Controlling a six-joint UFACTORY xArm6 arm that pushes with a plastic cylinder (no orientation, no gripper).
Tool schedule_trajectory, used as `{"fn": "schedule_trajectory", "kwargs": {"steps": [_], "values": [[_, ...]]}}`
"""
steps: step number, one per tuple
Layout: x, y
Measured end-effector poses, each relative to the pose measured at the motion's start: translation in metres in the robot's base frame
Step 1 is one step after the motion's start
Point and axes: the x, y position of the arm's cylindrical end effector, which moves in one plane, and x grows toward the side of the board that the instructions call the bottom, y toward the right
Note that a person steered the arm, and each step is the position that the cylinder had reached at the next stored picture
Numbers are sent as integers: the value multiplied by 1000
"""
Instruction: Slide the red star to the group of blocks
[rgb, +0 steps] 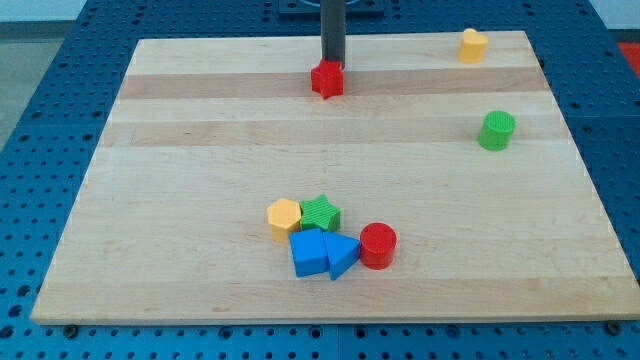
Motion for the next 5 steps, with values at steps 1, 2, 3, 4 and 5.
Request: {"fn": "schedule_trajectory", "kwargs": {"steps": [1, 2, 3, 4, 5], "values": [[15, 0], [18, -9], [20, -20], [33, -20], [55, -21]]}}
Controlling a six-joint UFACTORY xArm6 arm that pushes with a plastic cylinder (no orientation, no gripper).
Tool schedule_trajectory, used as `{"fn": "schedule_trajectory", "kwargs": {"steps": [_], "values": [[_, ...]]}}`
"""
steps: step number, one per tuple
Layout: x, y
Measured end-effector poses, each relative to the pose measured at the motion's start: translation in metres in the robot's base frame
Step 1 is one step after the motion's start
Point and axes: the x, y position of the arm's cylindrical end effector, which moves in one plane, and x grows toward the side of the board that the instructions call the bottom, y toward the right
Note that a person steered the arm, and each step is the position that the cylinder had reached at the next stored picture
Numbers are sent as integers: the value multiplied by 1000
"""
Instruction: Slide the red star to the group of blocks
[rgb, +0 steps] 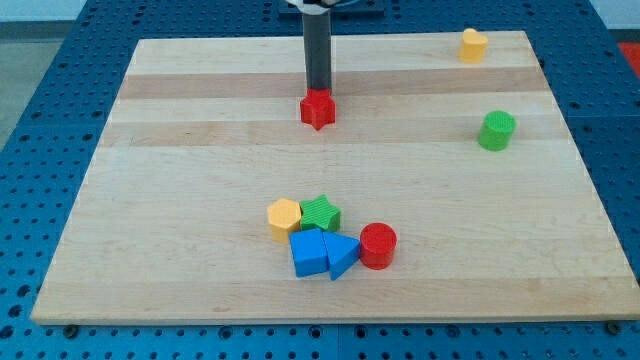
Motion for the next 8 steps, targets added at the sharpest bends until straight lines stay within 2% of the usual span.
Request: {"fn": "schedule_trajectory", "kwargs": {"steps": [6, 7, 8], "values": [[138, -15], [149, -17], [130, -17]]}}
